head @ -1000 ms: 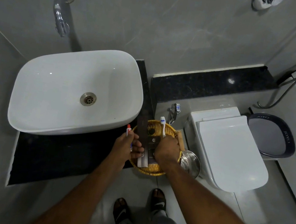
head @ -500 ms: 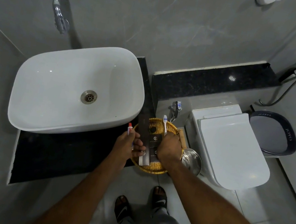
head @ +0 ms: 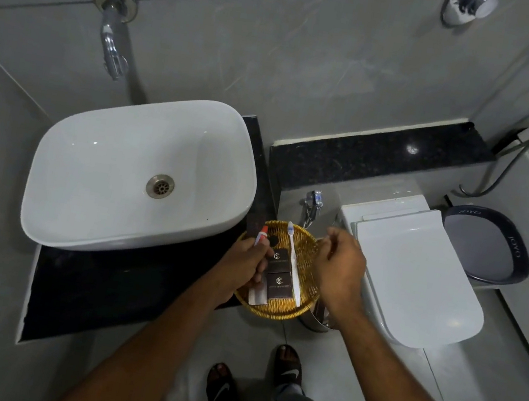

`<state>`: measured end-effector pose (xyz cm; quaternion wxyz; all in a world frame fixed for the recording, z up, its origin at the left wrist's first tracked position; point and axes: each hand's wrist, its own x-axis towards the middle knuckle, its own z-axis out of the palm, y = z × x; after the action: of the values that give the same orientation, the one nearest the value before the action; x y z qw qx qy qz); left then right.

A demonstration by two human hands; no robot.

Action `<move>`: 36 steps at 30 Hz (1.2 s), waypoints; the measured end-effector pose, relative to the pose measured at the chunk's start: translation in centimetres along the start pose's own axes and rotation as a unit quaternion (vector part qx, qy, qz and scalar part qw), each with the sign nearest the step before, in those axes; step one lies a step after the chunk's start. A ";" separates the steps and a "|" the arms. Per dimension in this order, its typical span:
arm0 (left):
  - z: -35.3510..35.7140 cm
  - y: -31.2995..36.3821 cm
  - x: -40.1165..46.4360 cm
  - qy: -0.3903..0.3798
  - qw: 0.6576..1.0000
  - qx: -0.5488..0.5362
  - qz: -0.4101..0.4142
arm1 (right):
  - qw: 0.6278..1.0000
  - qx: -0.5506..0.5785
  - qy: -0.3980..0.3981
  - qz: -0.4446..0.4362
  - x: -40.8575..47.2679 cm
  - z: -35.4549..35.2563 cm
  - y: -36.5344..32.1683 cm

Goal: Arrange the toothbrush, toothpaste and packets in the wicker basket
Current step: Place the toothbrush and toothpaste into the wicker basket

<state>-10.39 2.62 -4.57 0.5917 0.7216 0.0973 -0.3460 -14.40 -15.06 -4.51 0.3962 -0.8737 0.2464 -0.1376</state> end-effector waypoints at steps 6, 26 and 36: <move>1.1 0.0 0.5 -0.037 0.996 0.070 -0.029 | 0.996 0.029 -0.075 -0.035 -0.7 -1.3 1.0; 6.2 -0.5 1.7 -0.015 0.989 -0.143 -0.025 | 0.877 0.290 -0.249 0.290 -3.9 -1.0 2.8; 7.2 -1.4 1.8 -0.030 0.977 -0.200 -0.072 | 0.796 0.392 -0.213 0.409 -3.7 -1.1 2.5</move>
<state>-12.58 -4.10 -7.16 0.7003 0.5694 0.1984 -0.3822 -18.73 -15.16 -5.83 0.7667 -0.4687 0.4152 0.1418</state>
